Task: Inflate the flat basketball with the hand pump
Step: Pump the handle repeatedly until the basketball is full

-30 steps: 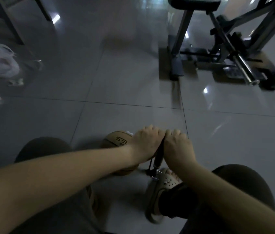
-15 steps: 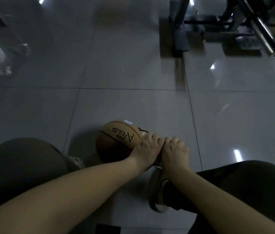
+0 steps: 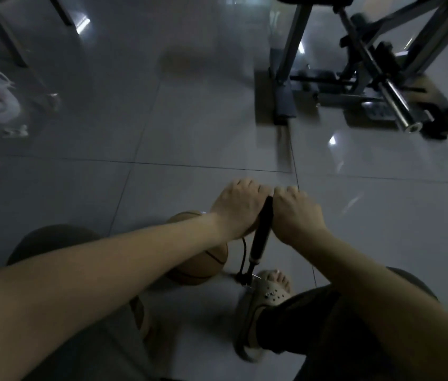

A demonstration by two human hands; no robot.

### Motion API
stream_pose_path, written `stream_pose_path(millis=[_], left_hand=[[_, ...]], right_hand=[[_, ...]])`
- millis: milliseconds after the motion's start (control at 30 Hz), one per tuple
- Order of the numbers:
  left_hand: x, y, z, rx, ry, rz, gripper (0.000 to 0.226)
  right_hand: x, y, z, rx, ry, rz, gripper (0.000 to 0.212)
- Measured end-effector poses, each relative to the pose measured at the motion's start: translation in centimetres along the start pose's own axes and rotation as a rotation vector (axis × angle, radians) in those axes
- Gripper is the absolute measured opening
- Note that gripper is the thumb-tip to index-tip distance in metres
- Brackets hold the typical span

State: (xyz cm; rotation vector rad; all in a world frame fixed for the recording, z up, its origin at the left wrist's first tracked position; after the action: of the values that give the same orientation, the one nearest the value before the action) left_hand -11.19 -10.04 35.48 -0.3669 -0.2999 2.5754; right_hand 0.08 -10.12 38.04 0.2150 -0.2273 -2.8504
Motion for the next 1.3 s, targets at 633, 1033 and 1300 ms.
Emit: stream_pose_path(millis=[633, 1033, 1300], left_hand=[[-0.9, 5.8, -12.2, 0.094, -0.059, 0.093, 0.008], [-1.6, 4.5, -11.0, 0.367, -0.055, 0.063, 0.041], [0.4, -1.4, 0.3, 0.034, -0.06, 0.005, 0.039]], right_hand=[[2.6, 1.8, -13.1, 0.172, 0.058, -0.08, 0.015], [1.8, 1.7, -11.4, 0.311, 0.024, 0.001, 0.036], [-0.1, -1.4, 0.3, -0.022, 0.083, -0.041, 0.022]])
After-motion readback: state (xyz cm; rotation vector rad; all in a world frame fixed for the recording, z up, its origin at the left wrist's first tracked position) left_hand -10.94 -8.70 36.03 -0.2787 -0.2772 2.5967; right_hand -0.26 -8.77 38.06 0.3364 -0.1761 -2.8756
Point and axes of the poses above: each hand's wrist, its own y-axis away from the middle knuckle, its own z-axis out of the back of the hand, x = y × z, the point moved 4 cm from there along -y, towards the middle knuckle, and after that the axes turned 9 degrees about y, right-handed, at the moved point
